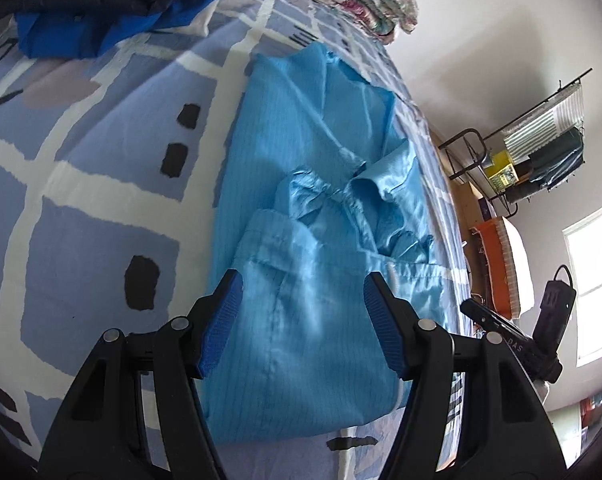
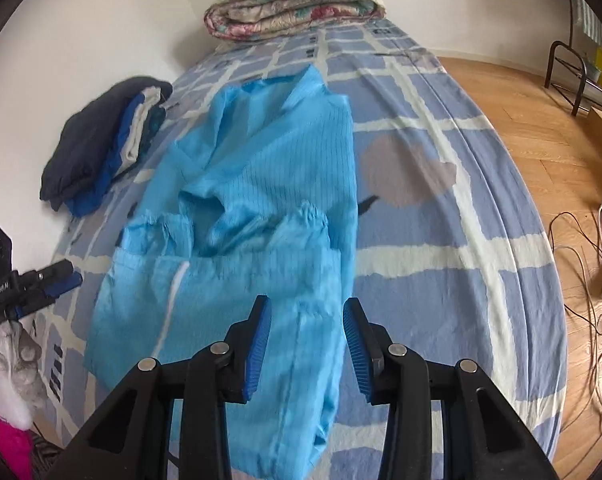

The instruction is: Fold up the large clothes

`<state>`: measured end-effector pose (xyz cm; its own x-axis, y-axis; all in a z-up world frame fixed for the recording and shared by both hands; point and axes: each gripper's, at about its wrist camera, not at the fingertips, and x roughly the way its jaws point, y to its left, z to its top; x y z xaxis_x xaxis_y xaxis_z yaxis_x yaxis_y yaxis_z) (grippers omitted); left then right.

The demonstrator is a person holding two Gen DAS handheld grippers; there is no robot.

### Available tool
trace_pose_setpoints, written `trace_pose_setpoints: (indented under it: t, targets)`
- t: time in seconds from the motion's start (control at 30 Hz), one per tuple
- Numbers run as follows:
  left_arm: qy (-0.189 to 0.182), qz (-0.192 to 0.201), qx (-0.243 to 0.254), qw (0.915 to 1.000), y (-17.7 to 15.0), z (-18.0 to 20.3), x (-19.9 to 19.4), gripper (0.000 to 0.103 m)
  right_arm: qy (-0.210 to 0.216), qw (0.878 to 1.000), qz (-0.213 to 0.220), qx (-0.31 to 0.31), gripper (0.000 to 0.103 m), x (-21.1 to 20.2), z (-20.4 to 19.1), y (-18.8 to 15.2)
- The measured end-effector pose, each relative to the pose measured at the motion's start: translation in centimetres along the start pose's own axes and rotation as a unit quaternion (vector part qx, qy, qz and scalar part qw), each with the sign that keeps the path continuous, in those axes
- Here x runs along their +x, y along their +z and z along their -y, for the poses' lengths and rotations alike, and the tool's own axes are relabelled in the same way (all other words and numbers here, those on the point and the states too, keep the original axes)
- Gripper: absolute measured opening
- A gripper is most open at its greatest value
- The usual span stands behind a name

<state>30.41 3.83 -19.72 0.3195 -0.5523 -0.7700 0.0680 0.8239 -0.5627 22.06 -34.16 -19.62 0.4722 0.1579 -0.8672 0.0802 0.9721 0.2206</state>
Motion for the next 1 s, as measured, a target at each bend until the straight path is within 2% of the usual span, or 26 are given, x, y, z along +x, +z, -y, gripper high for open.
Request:
trace_pose_setpoints:
  t: [0.07, 0.23, 0.33, 0.47, 0.6, 0.77, 0.83, 1.0]
  targets:
    - [0.007, -0.006, -0.012, 0.9999, -0.3, -1.0, 0.1, 0.064, -0.004, 1.000, -0.007, 0.000, 0.050, 0.1, 0.5, -0.9]
    - [0.008, -0.008, -0.027, 0.9996, -0.3, -2.3, -0.1, 0.064, -0.003, 1.000, -0.013, 0.015, 0.051, 0.0, 2.4, -2.8]
    - [0.015, -0.006, -0.022, 0.9996, 0.6, -2.4, 0.0, 0.064, 0.001, 1.000, -0.005, 0.019, 0.051, -0.4, 2.5, -2.4]
    - [0.004, -0.001, -0.030, 0.9995, 3.5, -2.7, 0.2, 0.064, 0.017, 1.000, 0.011, 0.017, 0.052, -0.9, 2.5, -0.4]
    - [-0.004, 0.015, -0.018, 0.9997, 7.7, -1.8, 0.5, 0.064, 0.042, 0.998, 0.033, 0.017, 0.058, -1.2, 2.5, 3.4]
    - [-0.019, 0.027, 0.015, 0.9994, 14.4, 0.9, 2.1, 0.064, 0.053, 0.997, 0.057, -0.010, 0.063, -0.2, 1.9, 10.0]
    - [-0.022, 0.035, 0.030, 0.9987, 17.3, 2.3, 3.2, 0.065, 0.062, 0.996, 0.063, -0.010, 0.064, 0.7, 2.0, 13.2]
    - [-0.043, 0.019, 0.034, 0.9983, 24.0, 4.1, 8.1, 0.067, 0.096, 0.992, 0.078, 0.012, 0.069, 3.6, 2.9, 20.3]
